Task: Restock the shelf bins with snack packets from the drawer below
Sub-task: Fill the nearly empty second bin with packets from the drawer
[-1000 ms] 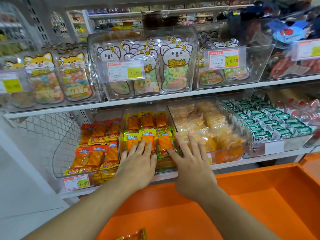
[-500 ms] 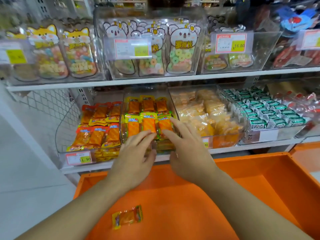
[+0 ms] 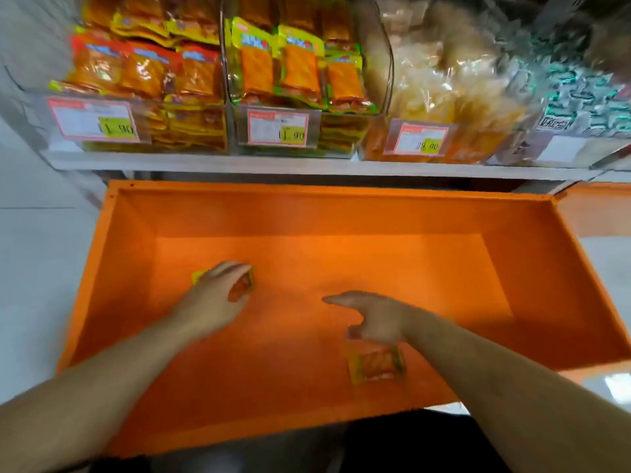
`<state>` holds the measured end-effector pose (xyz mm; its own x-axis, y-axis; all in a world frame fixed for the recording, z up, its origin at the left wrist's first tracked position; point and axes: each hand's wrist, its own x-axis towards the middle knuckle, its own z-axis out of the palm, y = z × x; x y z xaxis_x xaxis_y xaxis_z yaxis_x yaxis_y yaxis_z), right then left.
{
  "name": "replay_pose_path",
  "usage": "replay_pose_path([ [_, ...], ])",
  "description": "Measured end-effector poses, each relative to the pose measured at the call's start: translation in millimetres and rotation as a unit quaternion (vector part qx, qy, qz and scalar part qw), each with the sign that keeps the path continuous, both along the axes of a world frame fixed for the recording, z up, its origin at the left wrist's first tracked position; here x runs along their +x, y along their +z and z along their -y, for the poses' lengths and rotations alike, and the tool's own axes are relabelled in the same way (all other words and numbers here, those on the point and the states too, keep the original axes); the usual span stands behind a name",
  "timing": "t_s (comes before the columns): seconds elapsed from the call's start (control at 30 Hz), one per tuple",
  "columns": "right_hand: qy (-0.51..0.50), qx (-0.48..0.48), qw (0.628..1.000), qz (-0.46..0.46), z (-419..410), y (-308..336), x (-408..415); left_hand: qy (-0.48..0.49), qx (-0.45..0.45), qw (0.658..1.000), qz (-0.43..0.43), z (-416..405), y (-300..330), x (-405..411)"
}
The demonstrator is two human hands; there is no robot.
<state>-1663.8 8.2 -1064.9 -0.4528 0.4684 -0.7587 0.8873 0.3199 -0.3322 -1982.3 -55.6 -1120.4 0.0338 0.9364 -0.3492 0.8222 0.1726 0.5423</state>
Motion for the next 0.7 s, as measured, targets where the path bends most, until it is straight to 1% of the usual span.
replay_pose_path([
  [0.17, 0.037, -0.077, 0.989, 0.124, 4, -60, 33, -0.017, -0.087, 0.992, -0.090, -7, -62, -22],
  [0.23, 0.027, -0.124, 0.981, 0.150, 4, -74, 41, -0.014, -0.101, 0.988, -0.112, -9, -79, -25],
  [0.27, 0.039, -0.134, 0.978, 0.157, 3, -80, 44, -0.010, -0.100, 0.988, -0.114, -9, -85, -25],
  [0.4, 0.089, -0.140, 0.974, 0.154, -2, -105, 58, -0.006, -0.038, 0.991, -0.125, -7, -98, -21],
  [0.53, 0.140, -0.099, 0.975, 0.143, 4, -113, 57, -0.024, -0.043, 0.991, -0.123, -11, -98, -18],
  [0.57, 0.153, -0.095, 0.971, 0.156, 5, -114, 55, -0.027, -0.049, 0.990, -0.127, -10, -98, -17],
  [0.63, 0.210, -0.098, 0.950, 0.207, 8, -113, 51, -0.040, -0.055, 0.990, -0.127, -7, -100, -13],
  [0.67, 0.238, -0.097, 0.938, 0.234, 10, -115, 55, -0.045, -0.054, 0.990, -0.121, -5, -98, -10],
  [0.7, 0.246, -0.093, 0.934, 0.243, 12, -118, 57, -0.045, -0.054, 0.991, -0.112, -4, -96, -8],
])
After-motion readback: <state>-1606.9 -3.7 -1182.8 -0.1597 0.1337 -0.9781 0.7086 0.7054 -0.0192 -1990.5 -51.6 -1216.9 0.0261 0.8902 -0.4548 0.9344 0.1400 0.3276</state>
